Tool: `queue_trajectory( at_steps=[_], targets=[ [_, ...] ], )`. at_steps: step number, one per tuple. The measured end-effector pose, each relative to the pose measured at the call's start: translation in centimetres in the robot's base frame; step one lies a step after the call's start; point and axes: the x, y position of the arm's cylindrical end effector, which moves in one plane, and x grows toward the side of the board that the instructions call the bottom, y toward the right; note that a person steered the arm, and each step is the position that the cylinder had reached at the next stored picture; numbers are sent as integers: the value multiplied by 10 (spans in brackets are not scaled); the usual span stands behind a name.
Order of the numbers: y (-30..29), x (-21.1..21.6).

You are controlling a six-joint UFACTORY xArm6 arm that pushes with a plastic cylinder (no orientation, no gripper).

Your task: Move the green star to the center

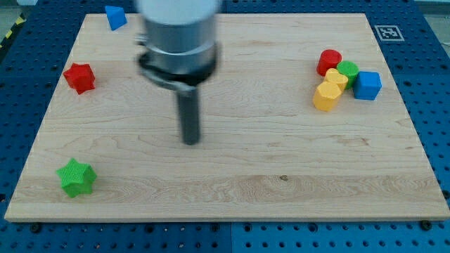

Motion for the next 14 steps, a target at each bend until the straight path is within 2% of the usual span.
queue_trajectory(
  at_steps=[2, 3, 4, 6, 7, 9, 11, 14],
  targets=[
    [-213, 4],
    [-214, 27],
    [-211, 94],
    [-197, 89],
    [-161, 74],
    [-90, 99],
    [-56, 65],
    [-16, -25]
  ],
)
